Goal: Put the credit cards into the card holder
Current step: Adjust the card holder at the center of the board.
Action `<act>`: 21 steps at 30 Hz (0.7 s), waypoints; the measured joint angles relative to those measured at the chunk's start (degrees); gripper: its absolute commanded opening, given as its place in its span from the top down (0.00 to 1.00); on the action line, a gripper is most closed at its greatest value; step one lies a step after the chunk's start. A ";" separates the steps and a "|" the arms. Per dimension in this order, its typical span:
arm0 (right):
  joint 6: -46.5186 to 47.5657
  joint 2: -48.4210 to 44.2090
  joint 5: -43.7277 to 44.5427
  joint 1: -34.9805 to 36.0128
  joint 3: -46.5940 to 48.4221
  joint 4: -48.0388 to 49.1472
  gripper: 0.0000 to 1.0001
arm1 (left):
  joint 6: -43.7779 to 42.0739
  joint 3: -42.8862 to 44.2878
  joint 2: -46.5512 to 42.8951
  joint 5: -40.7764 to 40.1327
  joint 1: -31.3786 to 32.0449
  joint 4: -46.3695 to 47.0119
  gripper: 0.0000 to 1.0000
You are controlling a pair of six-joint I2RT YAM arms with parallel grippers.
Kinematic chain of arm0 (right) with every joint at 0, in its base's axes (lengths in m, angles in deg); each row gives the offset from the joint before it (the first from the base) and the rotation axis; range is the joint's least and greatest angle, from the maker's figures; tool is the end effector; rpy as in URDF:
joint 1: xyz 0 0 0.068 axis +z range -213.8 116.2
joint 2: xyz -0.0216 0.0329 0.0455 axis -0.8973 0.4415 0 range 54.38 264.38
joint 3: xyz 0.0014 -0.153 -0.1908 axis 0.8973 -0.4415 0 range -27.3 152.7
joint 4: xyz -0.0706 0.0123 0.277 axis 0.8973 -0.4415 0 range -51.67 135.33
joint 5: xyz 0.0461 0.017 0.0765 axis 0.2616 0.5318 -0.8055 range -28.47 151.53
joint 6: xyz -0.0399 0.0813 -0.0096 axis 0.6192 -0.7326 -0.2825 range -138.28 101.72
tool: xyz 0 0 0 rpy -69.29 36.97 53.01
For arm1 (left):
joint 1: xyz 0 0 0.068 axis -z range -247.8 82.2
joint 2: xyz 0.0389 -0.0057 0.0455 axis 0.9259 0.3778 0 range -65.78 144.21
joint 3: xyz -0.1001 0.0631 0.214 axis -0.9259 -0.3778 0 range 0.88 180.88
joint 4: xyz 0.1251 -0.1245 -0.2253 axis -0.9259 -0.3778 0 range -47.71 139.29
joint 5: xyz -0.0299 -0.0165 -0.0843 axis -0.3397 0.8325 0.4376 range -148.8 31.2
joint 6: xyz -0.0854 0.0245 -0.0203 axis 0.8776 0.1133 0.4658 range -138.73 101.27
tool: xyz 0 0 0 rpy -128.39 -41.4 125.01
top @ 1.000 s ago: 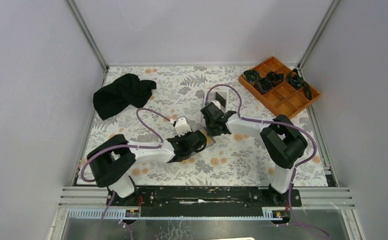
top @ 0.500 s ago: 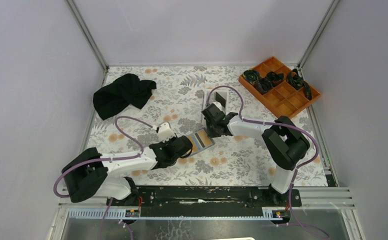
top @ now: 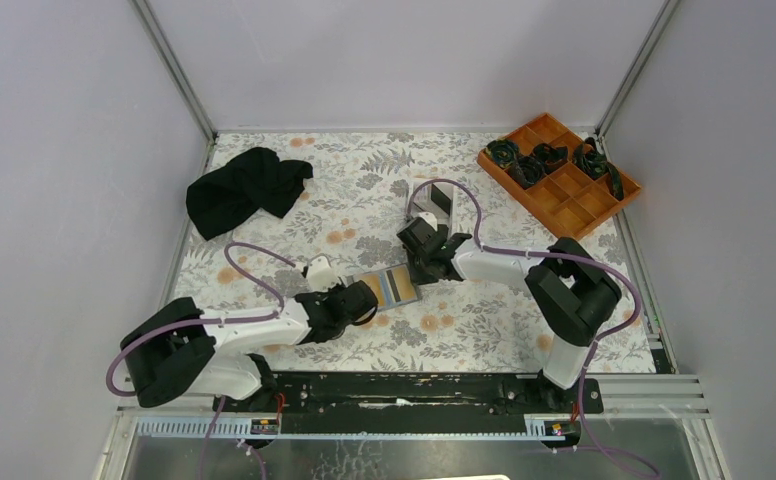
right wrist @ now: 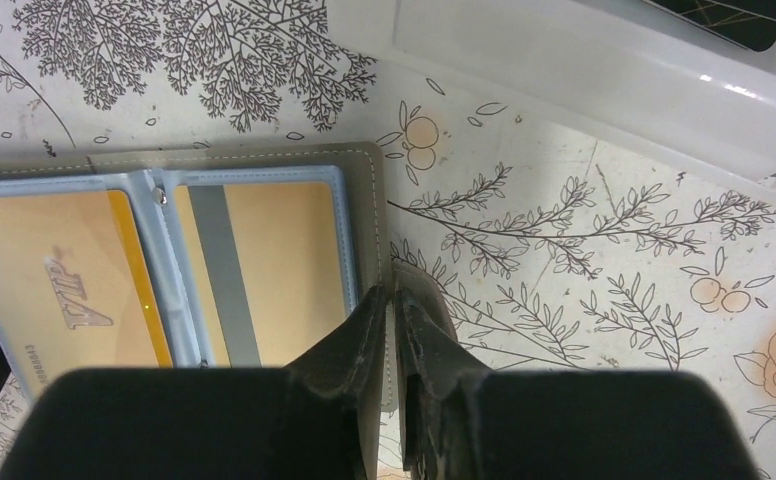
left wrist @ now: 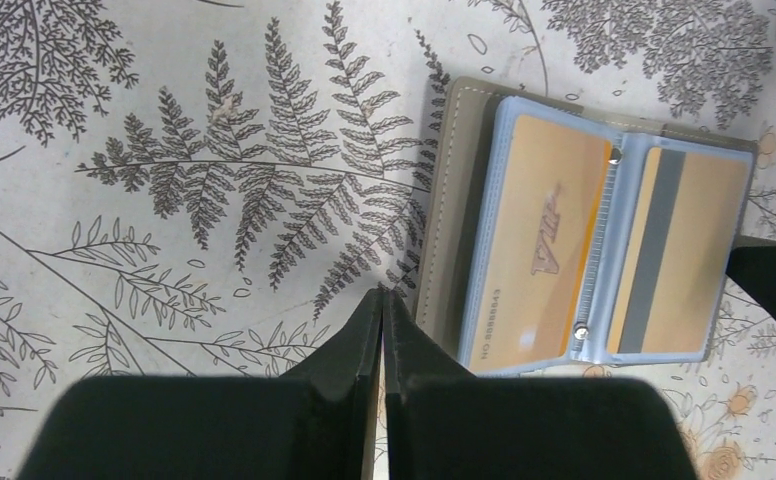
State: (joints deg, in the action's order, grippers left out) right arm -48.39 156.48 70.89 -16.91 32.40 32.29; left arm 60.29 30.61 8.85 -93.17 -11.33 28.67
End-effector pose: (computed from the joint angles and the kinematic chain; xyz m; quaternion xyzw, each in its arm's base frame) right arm 0.2813 0.2811 0.0772 -0.1149 0.9451 0.1232 0.2801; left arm 0.1769 -0.1837 0.0620 -0.2439 0.9034 -0.0781 0.3440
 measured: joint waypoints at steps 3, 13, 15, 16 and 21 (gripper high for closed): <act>0.09 0.00 0.33 0.17 0.15 -0.31 0.82 | 0.37 0.28 0.44 0.00 0.00 -1.27 0.96; 3.67 -0.98 3.69 0.37 5.60 -9.53 0.58 | 4.46 5.07 -4.98 -3.28 0.00 -13.86 0.85; 4.57 -1.86 4.07 0.37 7.69 -11.17 0.57 | 4.94 6.84 -7.28 -4.72 0.00 -16.85 0.79; 5.01 -2.36 4.31 0.37 9.03 -12.09 0.54 | 5.03 7.76 -8.20 -5.38 0.00 -17.94 0.76; 6.60 -3.93 5.29 0.37 15.43 -14.95 0.39 | 3.72 11.89 -11.17 -8.57 0.00 -21.92 0.49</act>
State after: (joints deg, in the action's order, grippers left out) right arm -41.79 152.55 76.18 -16.54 47.83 17.34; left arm 64.01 42.50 -2.32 -101.74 -11.33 6.74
